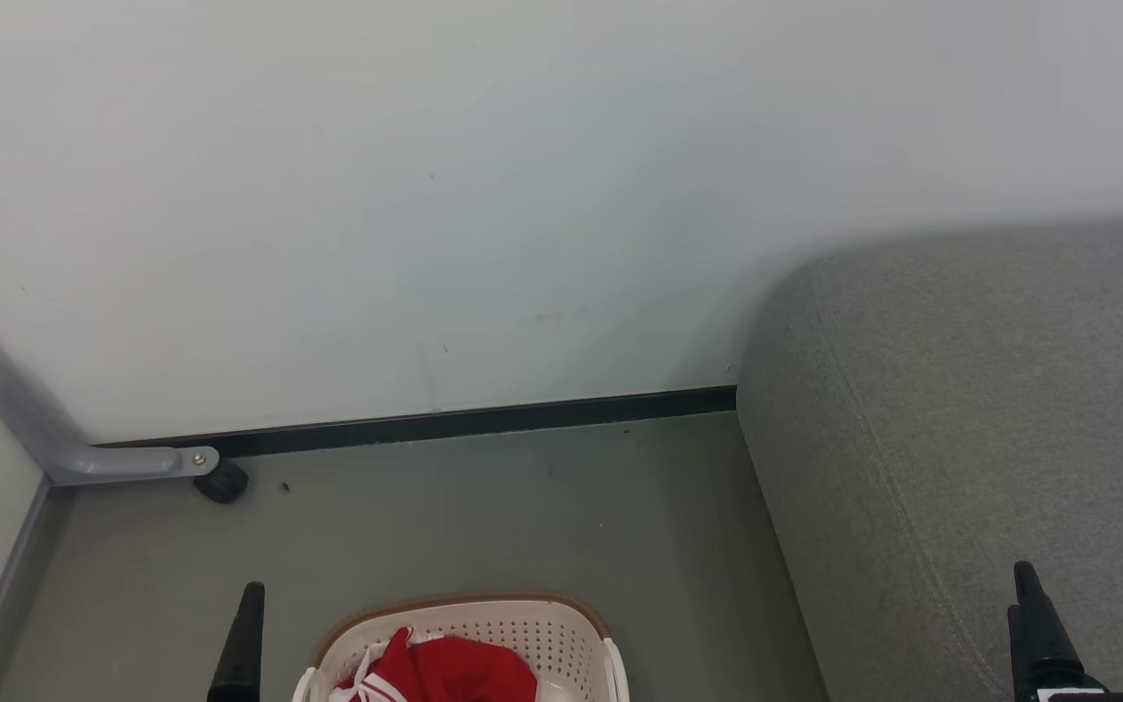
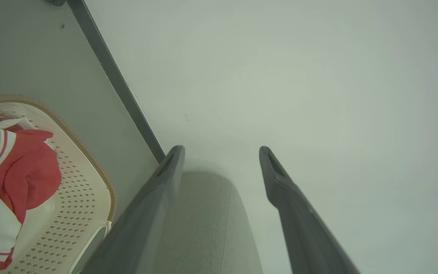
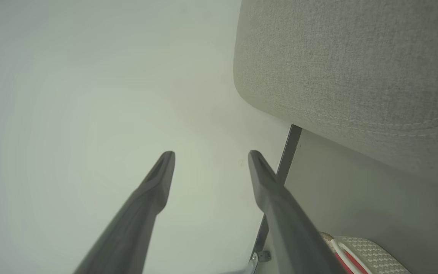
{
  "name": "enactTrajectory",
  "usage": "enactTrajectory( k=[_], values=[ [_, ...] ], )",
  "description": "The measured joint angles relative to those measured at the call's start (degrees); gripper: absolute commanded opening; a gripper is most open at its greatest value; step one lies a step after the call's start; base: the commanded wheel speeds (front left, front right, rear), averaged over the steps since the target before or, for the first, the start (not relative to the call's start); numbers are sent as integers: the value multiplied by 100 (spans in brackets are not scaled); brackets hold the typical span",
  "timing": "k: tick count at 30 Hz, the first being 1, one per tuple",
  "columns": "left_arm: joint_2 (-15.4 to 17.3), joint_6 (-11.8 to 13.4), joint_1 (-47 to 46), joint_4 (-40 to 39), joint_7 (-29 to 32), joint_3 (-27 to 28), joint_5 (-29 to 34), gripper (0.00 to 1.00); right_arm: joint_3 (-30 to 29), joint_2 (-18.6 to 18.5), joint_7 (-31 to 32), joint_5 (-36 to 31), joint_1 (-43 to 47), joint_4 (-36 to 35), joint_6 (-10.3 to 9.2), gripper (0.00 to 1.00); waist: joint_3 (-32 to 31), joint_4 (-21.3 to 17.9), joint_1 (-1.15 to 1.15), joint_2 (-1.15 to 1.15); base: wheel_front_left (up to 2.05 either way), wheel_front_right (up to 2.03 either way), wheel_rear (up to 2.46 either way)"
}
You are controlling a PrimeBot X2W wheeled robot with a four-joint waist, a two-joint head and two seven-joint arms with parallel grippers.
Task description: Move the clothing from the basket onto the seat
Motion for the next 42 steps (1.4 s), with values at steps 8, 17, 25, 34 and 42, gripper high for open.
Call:
enactTrajectory(
  k=[8,17,25,34,42],
  values=[
    [1,153,-103,-51,-163,44,750,100,252,-191,-198,-725,-8,-25,-33,100,-4,12,0,0,0,0,0],
    [40,294,-117,-165,-346,-132,1731,100,556,-402,-394,-1607,-34,-43,-185,100,-12,20,0,0,0,0,0],
    [153,414,-164,-220,-505,-348,2604,100,872,-576,-560,-2470,-126,-89,-368,100,-20,16,0,0,0,0,0],
    [226,511,-190,-225,-704,-600,3591,100,1251,-733,-792,-3430,-125,-114,-544,100,-44,1,0,0,0,0,0],
    [227,613,-190,-216,-876,-734,4281,100,1514,-846,-964,-4088,-123,-133,-638,100,-56,4,0,0,0,0,0]
  ],
)
